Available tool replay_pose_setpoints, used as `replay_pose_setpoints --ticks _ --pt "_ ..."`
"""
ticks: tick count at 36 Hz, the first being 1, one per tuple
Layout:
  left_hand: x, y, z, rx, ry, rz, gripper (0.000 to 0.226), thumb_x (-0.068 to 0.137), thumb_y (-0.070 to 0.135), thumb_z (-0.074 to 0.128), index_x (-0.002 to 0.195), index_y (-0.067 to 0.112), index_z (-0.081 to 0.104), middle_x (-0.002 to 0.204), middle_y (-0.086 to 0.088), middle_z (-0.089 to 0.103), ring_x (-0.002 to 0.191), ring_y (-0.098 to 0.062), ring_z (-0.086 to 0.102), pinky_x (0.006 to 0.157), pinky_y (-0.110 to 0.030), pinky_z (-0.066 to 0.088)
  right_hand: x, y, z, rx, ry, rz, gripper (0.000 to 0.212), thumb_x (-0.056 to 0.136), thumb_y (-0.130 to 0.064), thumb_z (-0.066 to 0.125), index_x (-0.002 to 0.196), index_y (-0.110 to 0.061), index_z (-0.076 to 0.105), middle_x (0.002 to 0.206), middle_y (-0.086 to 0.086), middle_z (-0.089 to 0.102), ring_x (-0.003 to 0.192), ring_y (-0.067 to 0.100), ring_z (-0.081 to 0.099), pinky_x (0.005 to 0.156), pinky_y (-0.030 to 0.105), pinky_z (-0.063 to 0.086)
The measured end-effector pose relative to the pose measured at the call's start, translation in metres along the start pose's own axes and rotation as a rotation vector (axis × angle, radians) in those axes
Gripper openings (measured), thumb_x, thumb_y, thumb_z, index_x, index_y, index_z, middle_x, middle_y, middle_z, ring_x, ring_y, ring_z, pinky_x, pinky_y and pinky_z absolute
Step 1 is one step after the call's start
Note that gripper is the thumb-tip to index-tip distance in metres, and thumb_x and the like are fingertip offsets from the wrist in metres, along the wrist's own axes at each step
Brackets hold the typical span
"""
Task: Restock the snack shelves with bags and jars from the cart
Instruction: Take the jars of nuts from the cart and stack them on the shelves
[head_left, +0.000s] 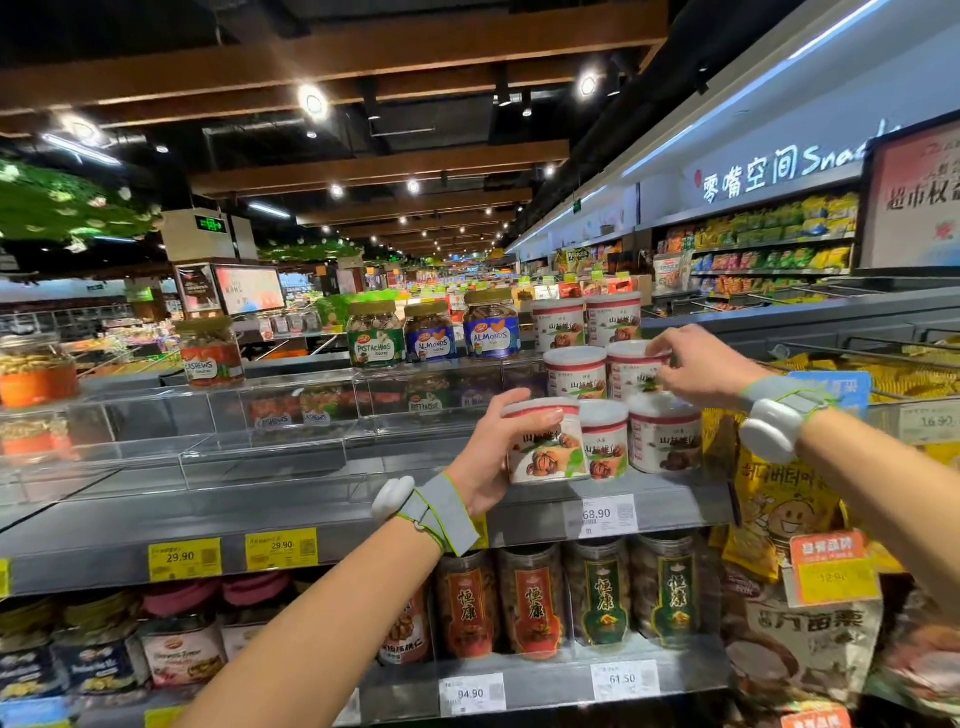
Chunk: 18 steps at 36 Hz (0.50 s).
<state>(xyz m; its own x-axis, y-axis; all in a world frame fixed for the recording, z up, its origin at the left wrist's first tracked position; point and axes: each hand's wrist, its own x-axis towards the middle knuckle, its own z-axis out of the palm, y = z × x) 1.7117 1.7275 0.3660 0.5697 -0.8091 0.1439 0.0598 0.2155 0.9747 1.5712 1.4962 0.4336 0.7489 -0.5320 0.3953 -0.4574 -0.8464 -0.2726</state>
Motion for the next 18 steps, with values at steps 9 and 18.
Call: replay_pose_setpoints --ticks 9,18 --pt "0.008 -0.003 0.002 -0.077 -0.04 -0.011 0.095 0.06 0.022 0.087 0.144 0.01 0.045 0.132 -0.022 0.063 0.109 -0.034 0.068 0.097 -0.05 0.055 -0.012 -0.002 0.005 -0.165 -0.062 -0.103 0.018 0.093 -0.025 0.06 0.108 -0.022 0.069 0.11 0.003 0.068 0.094 0.019 0.06 0.085 0.033 0.052" --pt "0.003 0.001 0.006 -0.033 -0.001 -0.016 0.083 0.064 0.02 0.082 0.139 0.017 0.047 0.125 -0.016 0.065 0.106 -0.03 0.068 0.091 -0.043 0.057 -0.015 -0.006 -0.004 -0.24 -0.114 -0.145 0.022 0.097 -0.029 0.057 0.113 -0.021 0.07 0.114 0.002 0.071 0.1 0.02 0.065 0.084 0.03 0.052"
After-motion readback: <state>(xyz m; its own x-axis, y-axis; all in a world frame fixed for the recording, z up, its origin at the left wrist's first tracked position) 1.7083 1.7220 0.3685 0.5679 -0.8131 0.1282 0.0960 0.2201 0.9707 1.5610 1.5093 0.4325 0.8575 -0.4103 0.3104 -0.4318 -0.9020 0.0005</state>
